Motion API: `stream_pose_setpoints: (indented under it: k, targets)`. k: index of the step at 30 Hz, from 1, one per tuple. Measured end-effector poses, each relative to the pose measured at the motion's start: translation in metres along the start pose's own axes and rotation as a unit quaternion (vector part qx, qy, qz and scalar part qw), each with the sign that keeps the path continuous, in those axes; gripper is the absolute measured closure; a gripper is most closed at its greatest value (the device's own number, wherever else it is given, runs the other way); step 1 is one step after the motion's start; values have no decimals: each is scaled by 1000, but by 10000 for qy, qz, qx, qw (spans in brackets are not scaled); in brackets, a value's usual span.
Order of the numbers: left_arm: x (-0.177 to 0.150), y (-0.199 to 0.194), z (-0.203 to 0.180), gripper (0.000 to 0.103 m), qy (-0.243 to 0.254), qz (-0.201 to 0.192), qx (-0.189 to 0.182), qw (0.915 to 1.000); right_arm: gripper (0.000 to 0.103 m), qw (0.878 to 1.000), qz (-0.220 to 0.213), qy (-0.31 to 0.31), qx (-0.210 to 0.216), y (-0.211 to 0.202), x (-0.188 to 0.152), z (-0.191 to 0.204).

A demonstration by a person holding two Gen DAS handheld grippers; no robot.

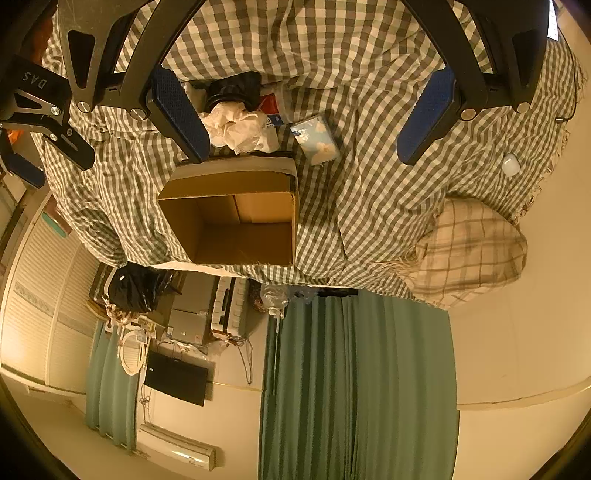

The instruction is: Organize objects

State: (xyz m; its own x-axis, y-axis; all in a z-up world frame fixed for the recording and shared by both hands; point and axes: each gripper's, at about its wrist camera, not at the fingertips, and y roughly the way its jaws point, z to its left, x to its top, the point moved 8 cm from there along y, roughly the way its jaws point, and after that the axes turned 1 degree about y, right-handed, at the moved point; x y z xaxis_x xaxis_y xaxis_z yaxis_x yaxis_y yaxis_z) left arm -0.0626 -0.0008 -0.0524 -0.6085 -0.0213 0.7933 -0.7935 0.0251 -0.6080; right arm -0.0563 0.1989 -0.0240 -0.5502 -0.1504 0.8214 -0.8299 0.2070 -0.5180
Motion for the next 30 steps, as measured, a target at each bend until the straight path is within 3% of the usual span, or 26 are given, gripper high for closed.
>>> stream_pose_setpoints:
  k: [30]
  targets:
    - [-6,1,-3,0,-11,15,-18,10000,0,10000,56,-38,12,3,-4,0]
